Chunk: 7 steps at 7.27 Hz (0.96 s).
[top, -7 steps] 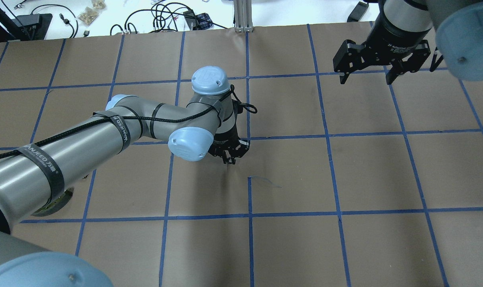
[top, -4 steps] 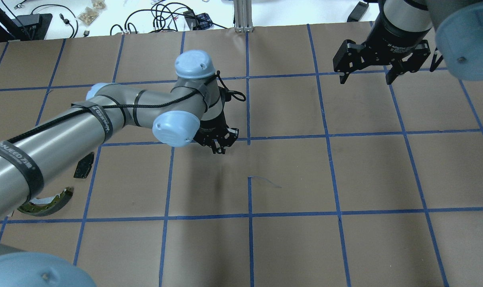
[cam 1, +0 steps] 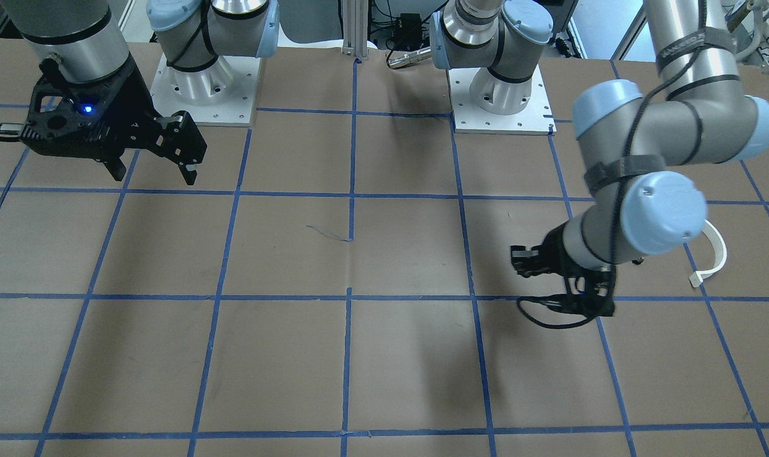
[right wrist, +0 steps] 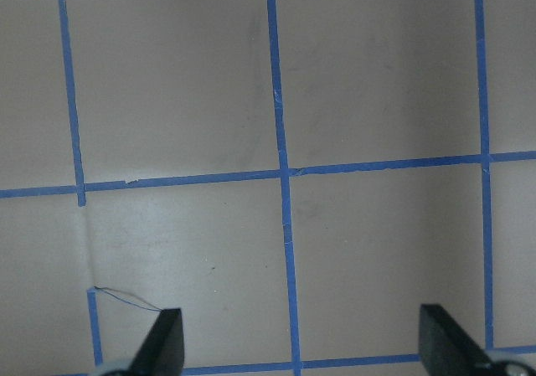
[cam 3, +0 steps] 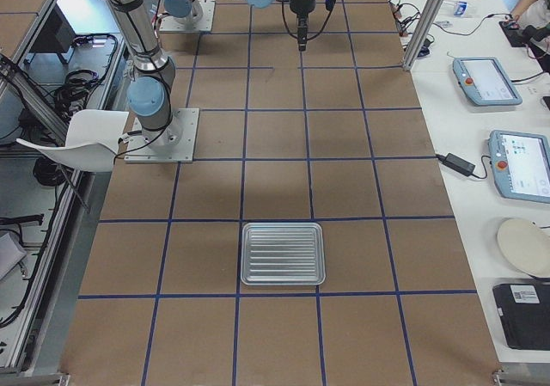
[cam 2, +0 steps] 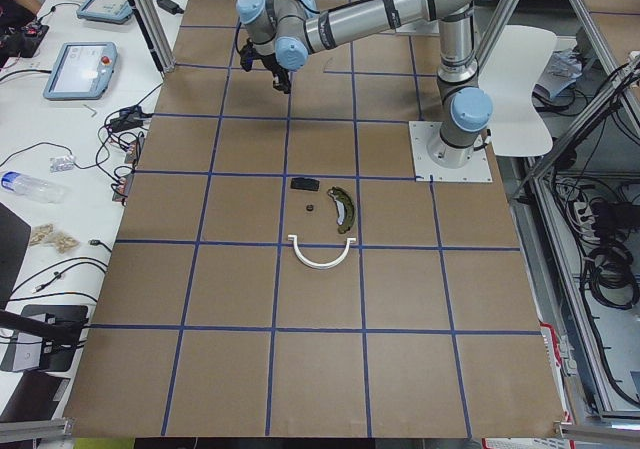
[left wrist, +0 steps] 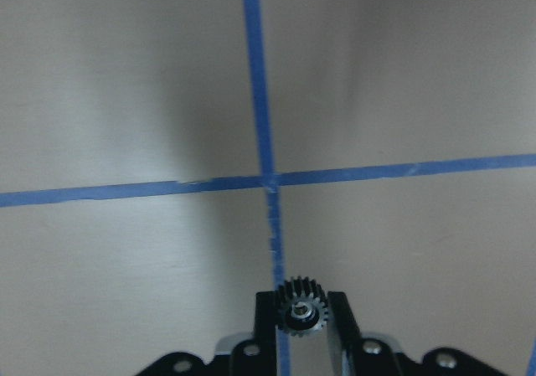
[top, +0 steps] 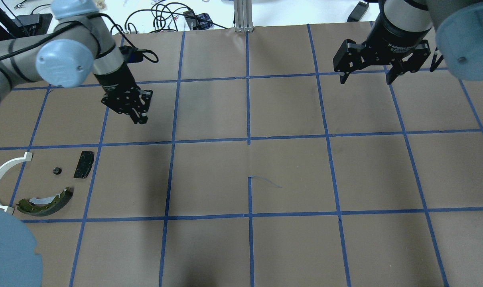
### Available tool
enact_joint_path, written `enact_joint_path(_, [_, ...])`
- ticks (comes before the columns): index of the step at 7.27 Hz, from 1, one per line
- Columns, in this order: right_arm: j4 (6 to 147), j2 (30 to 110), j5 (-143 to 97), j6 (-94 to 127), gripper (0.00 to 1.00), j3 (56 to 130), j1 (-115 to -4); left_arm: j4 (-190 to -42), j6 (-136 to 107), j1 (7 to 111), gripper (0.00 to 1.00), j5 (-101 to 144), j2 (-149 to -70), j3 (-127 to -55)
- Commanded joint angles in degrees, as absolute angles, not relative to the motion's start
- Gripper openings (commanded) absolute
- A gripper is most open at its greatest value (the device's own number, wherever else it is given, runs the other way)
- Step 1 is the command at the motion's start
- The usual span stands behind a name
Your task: Place bearing gear from tray to pile
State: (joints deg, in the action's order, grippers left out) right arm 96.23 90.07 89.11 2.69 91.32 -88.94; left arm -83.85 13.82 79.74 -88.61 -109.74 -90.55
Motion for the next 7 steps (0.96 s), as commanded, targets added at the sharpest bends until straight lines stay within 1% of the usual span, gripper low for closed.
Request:
enact_joint_path(1, [96.2, 90.0, 89.1, 2.8, 1.0, 91.4, -88.9, -84.1, 28.7, 66.2, 0.0, -92.5, -109.5, -90.8])
enact_joint_path(3, [96.2, 90.0, 89.0, 2.8, 1.0, 91.4, -88.9, -83.7, 42.5, 57.4, 0.0, -92.5, -110.6, -90.8])
enact_joint_path(4, [96.2, 90.0, 89.0, 2.8, 1.0, 91.4, -88.9, -83.7, 44.6, 54.3, 0.0, -92.5, -111.1, -91.1])
enact_joint_path(5, [96.2, 90.0, 89.0, 2.8, 1.0, 91.4, -88.9, -83.3, 46.0, 53.1, 0.0, -93.9, -111.6, -92.0])
enact_joint_path(7, [96.2, 90.0, 88.9, 2.8, 1.0, 91.4, -88.9, -74.9, 49.1, 52.1, 0.0, -94.5, -112.7, -96.7])
